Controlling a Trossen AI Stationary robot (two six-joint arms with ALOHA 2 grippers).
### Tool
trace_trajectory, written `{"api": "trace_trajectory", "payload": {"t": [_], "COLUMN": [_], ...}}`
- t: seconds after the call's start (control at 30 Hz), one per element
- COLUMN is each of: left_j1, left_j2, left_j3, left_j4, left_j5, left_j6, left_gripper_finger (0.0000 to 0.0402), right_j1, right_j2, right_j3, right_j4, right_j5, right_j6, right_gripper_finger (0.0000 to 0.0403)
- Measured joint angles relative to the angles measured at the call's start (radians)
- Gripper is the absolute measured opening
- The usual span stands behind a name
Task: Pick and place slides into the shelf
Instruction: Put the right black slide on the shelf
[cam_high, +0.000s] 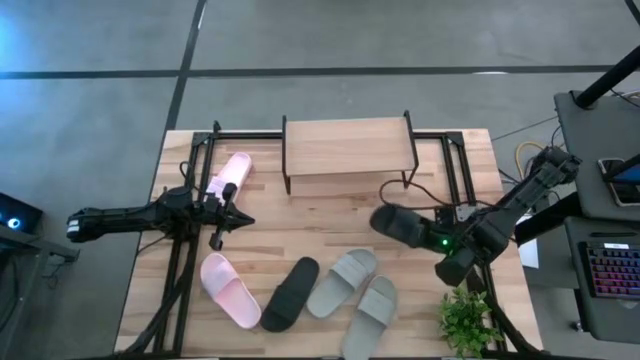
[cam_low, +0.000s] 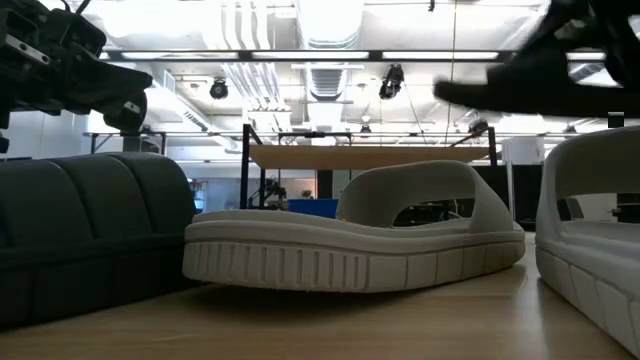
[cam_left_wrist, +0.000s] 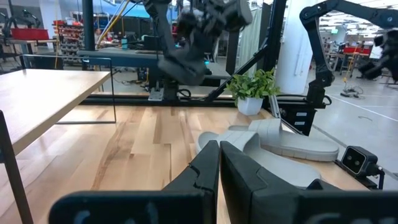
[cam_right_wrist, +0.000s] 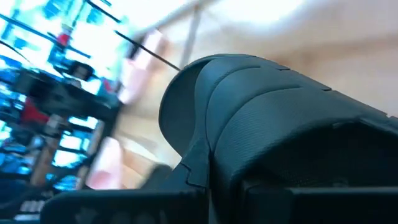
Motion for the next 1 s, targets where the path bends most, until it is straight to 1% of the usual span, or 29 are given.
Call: {"api": "trace_trajectory", "payload": {"t": [0.07,0.17,0.23,0.37,0.5,0.57,0.77,0.83,1.0], "left_j1": [0.0,0.0,0.0,0.0,0.0,0.0,0.0,0.0,0.0], "left_j2": [-0.001,-0.001,-0.001,-0.001,-0.001,-0.001,-0.001,-0.001,-0.001], "left_j3": [0.0,0.0,0.0,0.0,0.0,0.0,0.0,0.0,0.0], "left_j4": [0.0,0.0,0.0,0.0,0.0,0.0,0.0,0.0,0.0], "left_j5": [0.0,0.0,0.0,0.0,0.0,0.0,0.0,0.0,0.0], "left_j6": [0.0,0.0,0.0,0.0,0.0,0.0,0.0,0.0,0.0], "left_gripper_finger": [0.0,0.0,0.0,0.0,0.0,0.0,0.0,0.0,0.0], "right_j1": [-0.011,-0.021,-0.031,-0.057,-0.092,-0.11,-0.172,-0.205,-0.303], "right_j2": [-0.002,0.001,0.003,-0.003,-0.016,-0.016,0.009,0.022,0.079], "right_j3": [0.038,0.091,0.119,0.158,0.169,0.173,0.206,0.231,0.306], "right_j4": [0.003,0.005,0.008,0.009,0.013,0.014,0.036,0.041,0.065], "right_j5": [0.068,0.127,0.153,0.162,0.164,0.187,0.322,0.351,0.359], "right_j6": [-0.06,-0.175,-0.238,-0.321,-0.327,-0.333,-0.279,-0.268,-0.303], "right_gripper_finger": [0.0012,0.0013,0.0013,0.0014,0.0015,0.0014,0.0013,0.0013,0.0013]}}
